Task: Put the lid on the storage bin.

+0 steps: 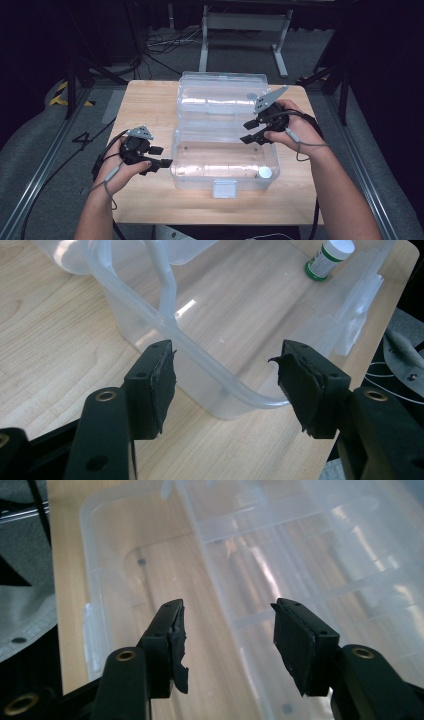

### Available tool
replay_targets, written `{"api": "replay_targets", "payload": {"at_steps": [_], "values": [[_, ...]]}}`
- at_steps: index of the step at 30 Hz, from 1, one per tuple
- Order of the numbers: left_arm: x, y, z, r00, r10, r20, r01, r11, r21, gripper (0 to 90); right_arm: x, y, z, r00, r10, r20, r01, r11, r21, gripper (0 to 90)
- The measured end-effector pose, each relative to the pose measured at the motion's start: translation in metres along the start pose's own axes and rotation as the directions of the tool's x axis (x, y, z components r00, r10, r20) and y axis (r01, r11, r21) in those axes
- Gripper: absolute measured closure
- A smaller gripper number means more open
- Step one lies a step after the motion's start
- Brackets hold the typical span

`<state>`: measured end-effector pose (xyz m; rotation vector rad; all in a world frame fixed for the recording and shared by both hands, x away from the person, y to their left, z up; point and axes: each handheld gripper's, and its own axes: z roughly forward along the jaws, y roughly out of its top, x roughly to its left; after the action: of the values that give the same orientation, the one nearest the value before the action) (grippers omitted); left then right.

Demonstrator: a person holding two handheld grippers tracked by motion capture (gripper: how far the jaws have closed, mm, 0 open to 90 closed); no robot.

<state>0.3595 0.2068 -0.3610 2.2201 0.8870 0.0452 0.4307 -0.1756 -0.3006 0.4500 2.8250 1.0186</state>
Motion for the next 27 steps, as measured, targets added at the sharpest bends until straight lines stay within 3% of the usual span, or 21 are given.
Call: {"api": "replay_targets", "payload": {"at_steps": [6,12,27], "values": [[-0.003,-0.001,0.003,0.9999,0.010,0.008,-0.010,0.9999,0.010,40.1,-0.009,0.015,-0.003,0.9995,0.001,0.033,0.001,0.999,-0.037,49.2],[-0.005,-0.001,0.004,0.9996,0.026,0.013,-0.026,0.9996,0.013,40.0,-0.017,0.030,0.000,0.9977,-0.038,0.056,0.041,0.998,-0.046,50.7],[-0.008,0.000,0.003,0.9995,0.027,0.018,-0.027,0.9996,0.007,39.9,-0.032,0.057,0.010,0.9975,-0.044,0.056,0.049,0.994,-0.093,52.1]]}}
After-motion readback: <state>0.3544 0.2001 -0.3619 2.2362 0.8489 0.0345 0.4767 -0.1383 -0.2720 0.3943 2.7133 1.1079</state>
